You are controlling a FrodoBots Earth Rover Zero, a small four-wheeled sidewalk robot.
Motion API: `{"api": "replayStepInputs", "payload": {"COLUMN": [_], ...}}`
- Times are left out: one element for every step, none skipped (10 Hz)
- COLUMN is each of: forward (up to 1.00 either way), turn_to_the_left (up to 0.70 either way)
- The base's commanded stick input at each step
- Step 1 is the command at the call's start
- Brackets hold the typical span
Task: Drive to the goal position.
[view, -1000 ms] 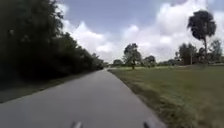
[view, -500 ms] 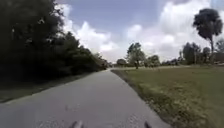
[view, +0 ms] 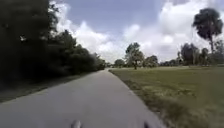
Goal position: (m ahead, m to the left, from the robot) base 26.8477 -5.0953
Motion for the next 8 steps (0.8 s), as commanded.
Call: {"api": "replayStepInputs", "payload": {"forward": [0.85, 0.85, 0.85, 0.85, 0.85, 0.85, 0.85, 0.85], "turn_to_the_left": [0.00, 0.00, 0.00, 0.00, 0.00, 0.00, 0.00, 0.00]}}
